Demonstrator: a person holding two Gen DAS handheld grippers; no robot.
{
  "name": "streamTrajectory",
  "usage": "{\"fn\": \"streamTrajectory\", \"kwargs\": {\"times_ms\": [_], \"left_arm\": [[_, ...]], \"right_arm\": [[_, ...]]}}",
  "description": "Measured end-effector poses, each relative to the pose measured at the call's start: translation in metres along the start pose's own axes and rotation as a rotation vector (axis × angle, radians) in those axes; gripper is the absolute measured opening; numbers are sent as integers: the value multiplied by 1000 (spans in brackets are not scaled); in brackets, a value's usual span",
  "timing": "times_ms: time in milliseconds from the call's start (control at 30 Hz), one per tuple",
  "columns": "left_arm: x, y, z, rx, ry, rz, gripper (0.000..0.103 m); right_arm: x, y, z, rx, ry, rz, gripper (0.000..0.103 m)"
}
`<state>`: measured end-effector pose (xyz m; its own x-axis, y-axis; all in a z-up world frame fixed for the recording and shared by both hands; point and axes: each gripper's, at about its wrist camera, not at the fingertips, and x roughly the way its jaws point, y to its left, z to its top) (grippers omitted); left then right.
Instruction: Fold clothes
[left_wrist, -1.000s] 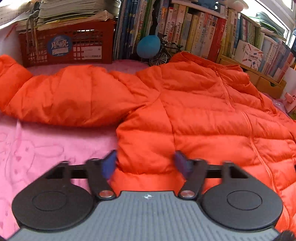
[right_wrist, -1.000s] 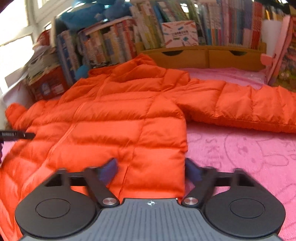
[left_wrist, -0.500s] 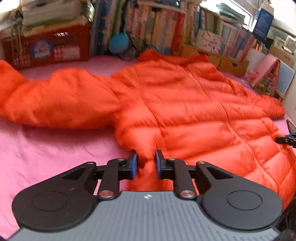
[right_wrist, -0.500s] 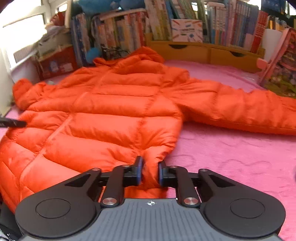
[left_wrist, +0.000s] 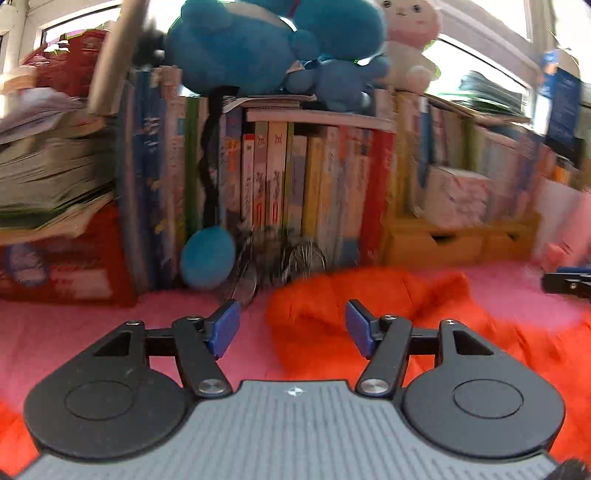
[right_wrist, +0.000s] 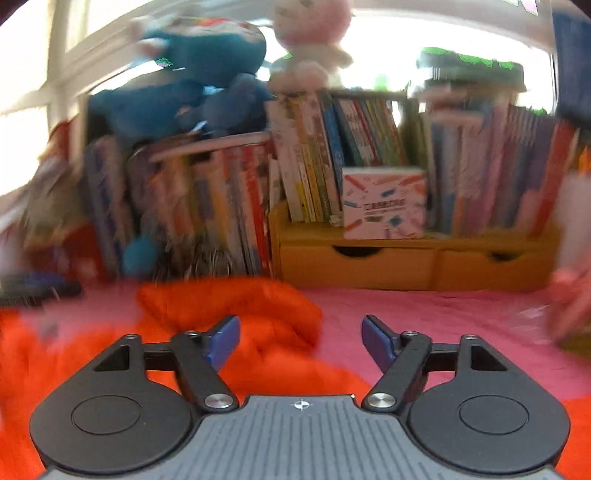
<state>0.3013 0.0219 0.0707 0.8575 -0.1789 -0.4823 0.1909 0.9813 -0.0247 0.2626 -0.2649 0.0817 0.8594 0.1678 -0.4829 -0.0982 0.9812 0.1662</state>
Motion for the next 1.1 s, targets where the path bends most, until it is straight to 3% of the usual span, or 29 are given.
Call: {"fn": "streamTrajectory", "kwargs": {"times_ms": [133, 233, 300, 400, 533, 567, 600, 633, 700, 767, 900, 933, 1000, 1033, 1067, 1100], "left_arm": [[50, -29, -7, 106, 9, 27, 62], [70, -28, -8, 165, -17, 106, 63], [83, -16, -3, 145, -20, 133, 67], [104, 9, 3, 67, 37, 97, 71], [138, 19, -2, 86, 179, 51, 71], [141, 19, -5, 88, 203, 33, 75], [143, 21, -8, 82, 222, 10, 77], [145, 22, -12, 75, 241, -14, 80], [148, 26, -18, 57, 281, -61, 80], [150, 29, -23, 26, 316, -105, 85], [148, 22, -29, 55, 308, -97, 89], [146, 20, -31, 65, 299, -98, 84], [138, 15, -33, 84, 270, -109, 61], [134, 13, -35, 93, 256, -114, 44], [131, 10, -36, 102, 241, -120, 34], [126, 7, -37, 120, 222, -115, 32]], "right_arm": [[79, 24, 18, -13, 30, 4, 49], [120, 38, 5, -80, 136, -14, 47], [132, 43, -14, -185, 223, -6, 46], [135, 43, -38, -324, 297, 12, 46], [130, 35, -37, -337, 321, 93, 48], [124, 29, -33, -313, 302, 132, 48], [118, 21, -27, -277, 268, 175, 58], [111, 13, -22, -241, 235, 218, 74], [101, -5, -12, -162, 170, 278, 85], [108, -27, -3, -35, 136, 243, 85], [151, -46, -1, 108, 221, 99, 77], [161, -44, -3, 100, 247, 90, 77], [173, -33, -8, 70, 274, 100, 76], [175, -26, -10, 40, 285, 110, 57], [176, -17, -10, 0, 295, 122, 48], [174, -6, -11, -58, 294, 115, 35]]}}
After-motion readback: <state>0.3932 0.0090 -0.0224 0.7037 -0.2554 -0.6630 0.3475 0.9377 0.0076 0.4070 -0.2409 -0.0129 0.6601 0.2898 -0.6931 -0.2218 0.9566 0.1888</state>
